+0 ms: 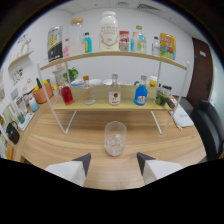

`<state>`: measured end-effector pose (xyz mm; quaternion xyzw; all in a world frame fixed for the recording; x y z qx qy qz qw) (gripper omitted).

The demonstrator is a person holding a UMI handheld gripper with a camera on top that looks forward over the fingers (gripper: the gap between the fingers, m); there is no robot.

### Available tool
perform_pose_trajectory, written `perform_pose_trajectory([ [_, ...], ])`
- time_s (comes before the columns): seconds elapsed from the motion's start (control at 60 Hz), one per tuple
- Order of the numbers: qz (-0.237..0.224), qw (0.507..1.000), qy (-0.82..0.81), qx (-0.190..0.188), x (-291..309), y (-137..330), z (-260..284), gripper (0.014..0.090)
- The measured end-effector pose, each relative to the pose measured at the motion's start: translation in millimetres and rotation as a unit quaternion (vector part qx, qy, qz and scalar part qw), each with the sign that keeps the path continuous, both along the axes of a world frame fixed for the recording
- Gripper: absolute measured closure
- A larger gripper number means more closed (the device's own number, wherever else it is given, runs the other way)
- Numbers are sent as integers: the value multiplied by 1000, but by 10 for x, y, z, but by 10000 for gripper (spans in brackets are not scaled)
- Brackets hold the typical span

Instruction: Make me a cup of Mojito.

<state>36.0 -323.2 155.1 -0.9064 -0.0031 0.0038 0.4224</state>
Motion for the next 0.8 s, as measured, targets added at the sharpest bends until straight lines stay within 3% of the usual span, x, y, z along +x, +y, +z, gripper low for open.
perform_pose_trajectory([
  [0.383, -7, 1000, 1, -8, 32, -327, -61, 188],
  [0.617, -19, 1000, -6, 8, 552, -482, 55, 184],
  [0.8, -18, 999, -9, 35, 1078, -205, 352, 183],
])
